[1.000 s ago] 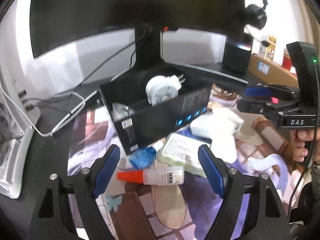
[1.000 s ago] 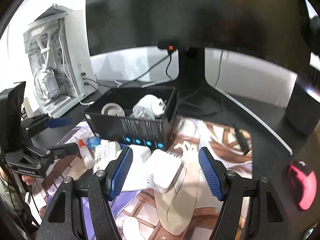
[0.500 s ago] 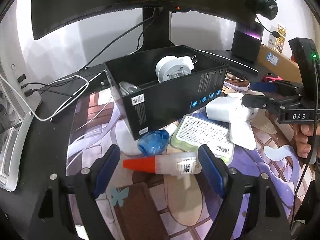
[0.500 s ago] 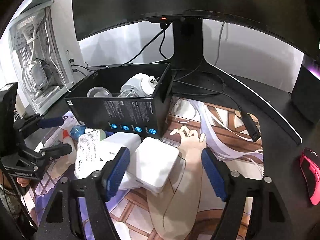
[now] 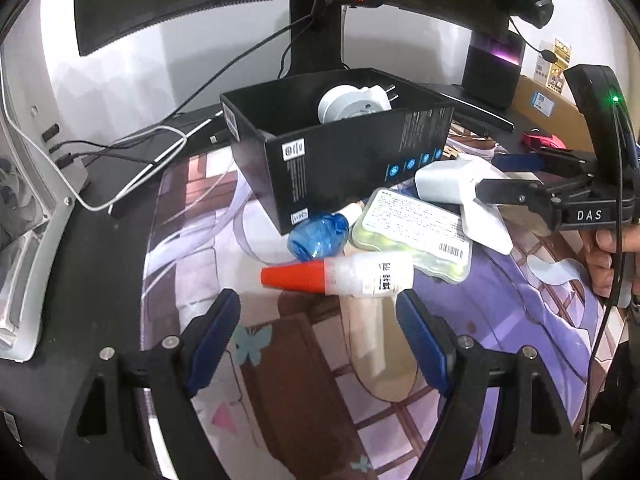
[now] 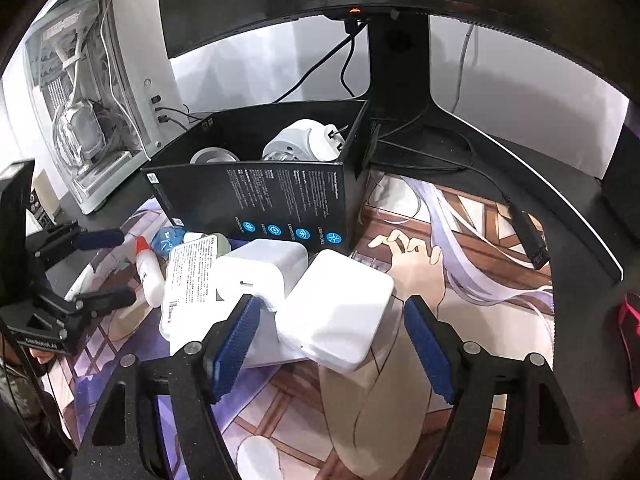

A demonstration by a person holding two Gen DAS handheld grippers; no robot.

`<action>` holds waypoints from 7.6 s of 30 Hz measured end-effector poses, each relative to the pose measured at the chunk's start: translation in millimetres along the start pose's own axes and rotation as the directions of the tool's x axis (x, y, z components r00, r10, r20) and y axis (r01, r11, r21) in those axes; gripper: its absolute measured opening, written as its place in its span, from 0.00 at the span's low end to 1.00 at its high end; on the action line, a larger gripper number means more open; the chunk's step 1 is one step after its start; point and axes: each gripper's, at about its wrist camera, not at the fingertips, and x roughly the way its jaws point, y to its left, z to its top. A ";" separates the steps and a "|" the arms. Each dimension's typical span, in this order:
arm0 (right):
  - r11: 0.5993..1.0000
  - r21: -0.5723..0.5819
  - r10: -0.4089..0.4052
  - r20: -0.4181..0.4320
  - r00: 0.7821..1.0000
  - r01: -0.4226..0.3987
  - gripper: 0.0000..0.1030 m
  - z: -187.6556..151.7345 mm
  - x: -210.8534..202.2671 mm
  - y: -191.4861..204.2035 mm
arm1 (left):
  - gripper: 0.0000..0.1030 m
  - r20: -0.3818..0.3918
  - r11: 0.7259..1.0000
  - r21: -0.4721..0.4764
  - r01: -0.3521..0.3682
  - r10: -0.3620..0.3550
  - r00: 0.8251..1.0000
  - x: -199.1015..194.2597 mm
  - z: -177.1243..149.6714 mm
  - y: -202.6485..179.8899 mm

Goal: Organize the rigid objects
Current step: 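Grasp the white square charger with the right gripper while the left approaches the glue bottle, then grasp the orange-capped glue bottle with the left gripper and lift it, then carry the glue bottle with the left gripper while the right carries the charger to the box, then open both grippers to drop the glue bottle and charger into the box, then grasp the green labelled box with the left gripper while the right approaches a white flat item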

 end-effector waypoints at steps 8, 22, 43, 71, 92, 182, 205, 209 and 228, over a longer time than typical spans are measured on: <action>1.000 -0.005 0.019 -0.007 1.000 -0.019 0.53 -3.6 -2.4 -2.3 | 0.78 -0.015 0.997 0.022 0.079 -0.079 0.997 -1.5 -2.3 -17.9; 0.992 -0.103 0.075 -0.017 0.997 -0.076 0.50 -16.4 -19.2 30.4 | 0.78 -0.021 0.990 -0.030 0.137 -0.137 0.990 12.3 12.6 -10.8; 0.984 -0.165 0.066 -0.029 0.997 -0.070 0.46 -25.8 -31.0 48.6 | 0.39 -0.036 0.989 -0.038 0.142 -0.144 0.989 2.3 -0.7 5.1; 0.984 -0.165 0.060 -0.050 0.997 -0.068 0.46 -38.1 -21.0 48.5 | 0.19 -0.009 0.998 0.047 0.049 -0.048 0.999 -9.5 -17.9 -10.3; 0.980 -0.193 0.058 0.039 0.998 -0.049 0.44 -34.0 -49.9 57.0 | 0.18 0.058 0.995 0.038 0.097 -0.099 0.993 -32.6 -14.4 -14.3; 0.996 -0.086 0.018 0.203 0.979 0.000 0.44 86.5 8.9 43.8 | 0.18 0.159 0.997 -0.034 0.070 -0.064 0.985 27.9 98.3 16.4; 0.997 -0.071 0.040 0.236 0.971 -0.024 0.44 63.2 -37.7 41.3 | 0.20 0.232 0.994 -0.030 0.108 -0.098 0.968 -19.1 80.0 5.2; 0.997 -0.078 0.043 0.256 0.966 -0.024 0.44 56.2 -55.8 43.6 | 0.32 0.248 0.993 -0.019 0.113 -0.104 0.963 -36.1 71.7 -0.9; 0.997 -0.047 0.068 0.165 0.984 -0.061 0.53 5.5 -72.6 41.3 | 0.49 0.175 0.989 0.034 0.147 -0.150 0.973 -52.9 26.3 -41.6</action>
